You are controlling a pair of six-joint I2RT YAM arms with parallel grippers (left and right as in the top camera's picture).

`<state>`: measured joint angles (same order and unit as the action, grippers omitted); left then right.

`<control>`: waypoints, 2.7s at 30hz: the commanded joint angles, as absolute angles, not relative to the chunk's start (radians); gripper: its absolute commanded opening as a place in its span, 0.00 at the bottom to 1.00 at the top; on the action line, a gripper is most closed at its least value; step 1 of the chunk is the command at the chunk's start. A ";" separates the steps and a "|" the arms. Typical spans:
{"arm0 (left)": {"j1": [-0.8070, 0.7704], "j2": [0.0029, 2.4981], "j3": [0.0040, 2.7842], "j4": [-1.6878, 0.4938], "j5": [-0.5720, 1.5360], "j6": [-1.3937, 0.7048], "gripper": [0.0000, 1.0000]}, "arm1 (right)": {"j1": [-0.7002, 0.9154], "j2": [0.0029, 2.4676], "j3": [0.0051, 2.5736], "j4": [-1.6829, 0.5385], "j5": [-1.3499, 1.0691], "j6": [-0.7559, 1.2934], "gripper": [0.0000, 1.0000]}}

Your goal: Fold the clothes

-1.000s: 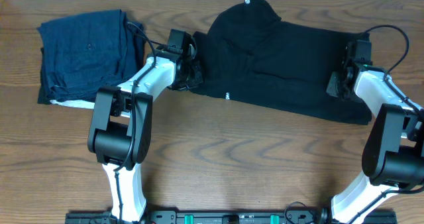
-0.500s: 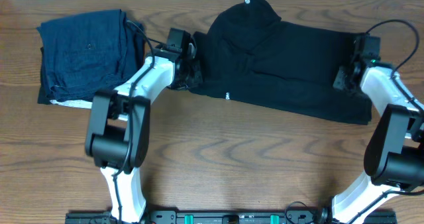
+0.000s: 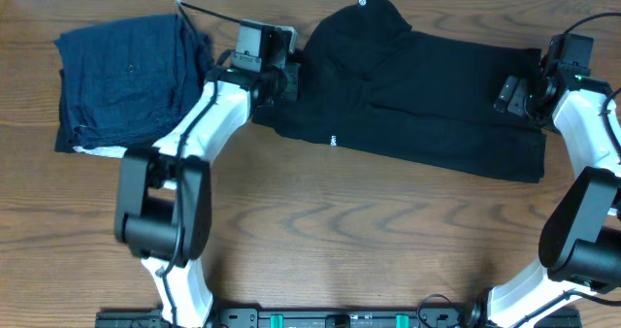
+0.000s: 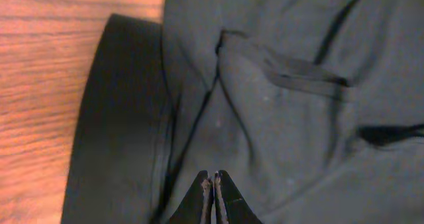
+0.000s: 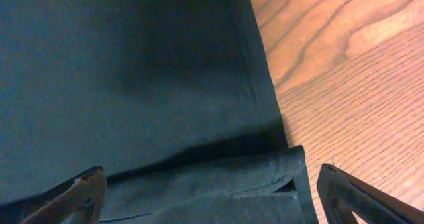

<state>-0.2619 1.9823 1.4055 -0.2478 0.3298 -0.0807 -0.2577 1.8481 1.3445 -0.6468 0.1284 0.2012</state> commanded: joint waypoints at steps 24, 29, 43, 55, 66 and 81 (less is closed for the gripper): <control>-0.260 2.121 1.422 -0.203 0.141 0.051 0.06 | -0.262 1.837 1.347 -0.647 0.123 0.205 0.99; -0.260 2.140 1.422 -0.232 0.116 0.094 0.06 | -0.262 1.837 1.347 -0.647 0.123 0.205 0.99; -0.261 2.182 1.424 -0.413 0.111 0.097 0.06 | -0.262 1.837 1.347 -0.647 0.123 0.205 0.99; -0.279 2.164 1.424 -0.878 0.112 0.021 0.06 | -0.262 1.837 1.347 -0.647 0.123 0.205 0.99; -0.295 2.134 1.428 -0.975 0.111 -0.064 0.06 | -0.262 1.837 1.347 -0.647 0.123 0.205 0.99; -0.295 1.887 1.531 -0.762 0.112 -0.092 0.17 | -0.262 1.837 1.347 -0.647 0.123 0.205 0.99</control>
<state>-0.2928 1.9022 1.5154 -0.7845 0.1234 -0.0822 -0.2577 1.8481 1.3445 -0.6468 0.1261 0.2012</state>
